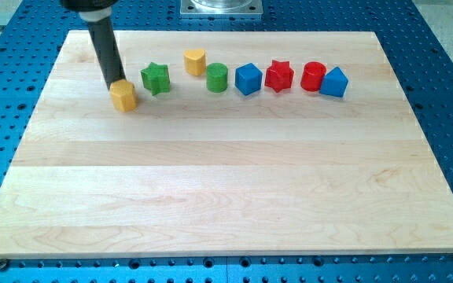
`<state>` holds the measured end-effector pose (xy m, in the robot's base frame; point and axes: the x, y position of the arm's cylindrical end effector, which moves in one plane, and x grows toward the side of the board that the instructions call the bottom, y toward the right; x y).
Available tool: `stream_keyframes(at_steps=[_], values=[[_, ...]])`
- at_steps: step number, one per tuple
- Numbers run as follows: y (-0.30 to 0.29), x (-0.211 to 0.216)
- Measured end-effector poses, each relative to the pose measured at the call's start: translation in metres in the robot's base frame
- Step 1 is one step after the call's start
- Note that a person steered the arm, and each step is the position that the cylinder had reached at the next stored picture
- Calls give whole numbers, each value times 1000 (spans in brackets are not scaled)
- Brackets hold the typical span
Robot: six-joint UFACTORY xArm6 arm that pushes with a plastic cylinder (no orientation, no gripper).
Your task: Push the blue triangle below the red star
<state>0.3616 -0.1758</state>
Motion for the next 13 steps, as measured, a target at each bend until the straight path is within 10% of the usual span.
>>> stream_keyframes(at_steps=[1, 4, 6, 8, 13], values=[[6, 20], [58, -102], [230, -151], [412, -87], [289, -1]])
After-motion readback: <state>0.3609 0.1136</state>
